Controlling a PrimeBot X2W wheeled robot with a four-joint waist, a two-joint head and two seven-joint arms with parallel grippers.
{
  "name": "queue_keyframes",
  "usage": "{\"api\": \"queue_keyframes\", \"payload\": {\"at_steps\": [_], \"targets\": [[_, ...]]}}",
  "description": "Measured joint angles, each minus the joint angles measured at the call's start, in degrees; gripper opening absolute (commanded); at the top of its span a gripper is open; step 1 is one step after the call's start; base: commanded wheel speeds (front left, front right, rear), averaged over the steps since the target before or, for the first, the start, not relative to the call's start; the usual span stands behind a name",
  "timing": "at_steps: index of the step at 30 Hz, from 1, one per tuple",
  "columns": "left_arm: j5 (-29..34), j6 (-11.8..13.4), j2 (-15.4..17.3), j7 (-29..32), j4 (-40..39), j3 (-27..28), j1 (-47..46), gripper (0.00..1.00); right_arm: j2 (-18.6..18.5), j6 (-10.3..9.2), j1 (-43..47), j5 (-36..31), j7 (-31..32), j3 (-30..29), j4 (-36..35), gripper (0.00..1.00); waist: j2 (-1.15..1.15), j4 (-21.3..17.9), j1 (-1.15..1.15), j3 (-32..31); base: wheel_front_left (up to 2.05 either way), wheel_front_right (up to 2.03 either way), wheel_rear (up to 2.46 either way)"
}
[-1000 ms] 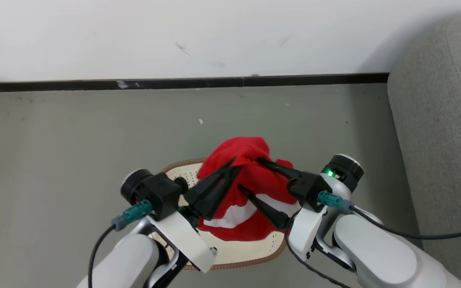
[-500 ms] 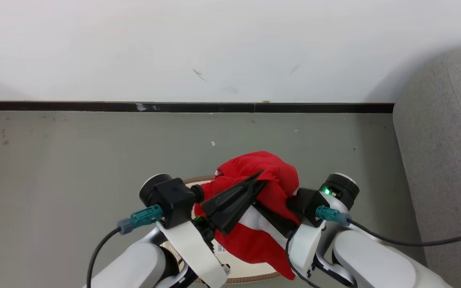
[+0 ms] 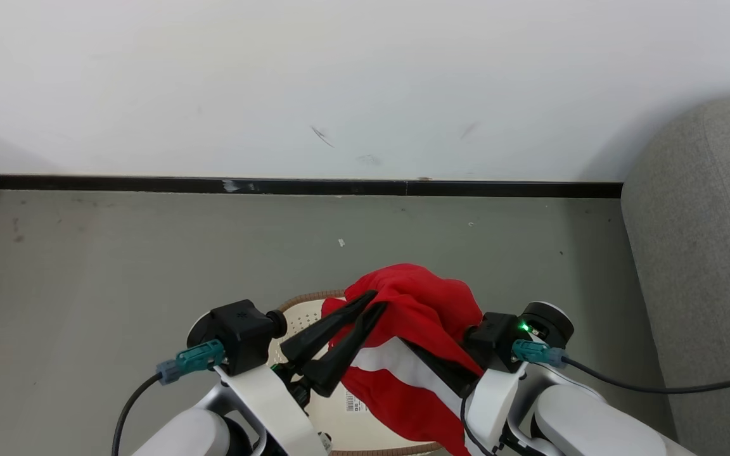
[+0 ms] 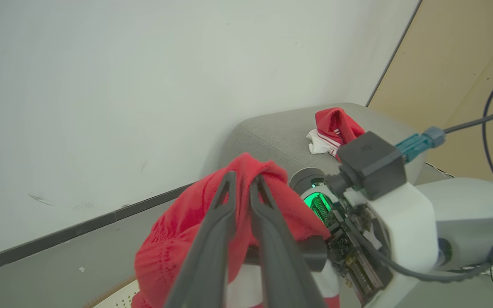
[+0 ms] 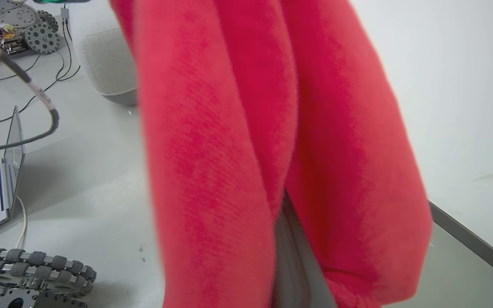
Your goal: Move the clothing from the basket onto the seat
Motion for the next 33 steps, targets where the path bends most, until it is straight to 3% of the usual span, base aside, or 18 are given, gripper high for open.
{"api": "queue_keyframes", "payload": {"at_steps": [12, 33], "targets": [[-0.18, 1.09, 0.88, -0.10, -2.78, 0.73, 1.63, 1.00, -2.66, 0.00, 1.00, 2.03, 0.01, -2.27, -0.53, 0.00, 0.00, -1.52, 0.00, 0.16, 0.00, 0.00, 0.00], [1.47, 0.91, 1.91, -2.48, -7.20, -1.66, 3.64, 1.00, -6.28, 0.00, 6.70, 0.98, 0.01, -15.08, -5.77, 0.00, 0.00, -7.75, 0.00, 0.26, 0.00, 0.00, 0.00]]}}
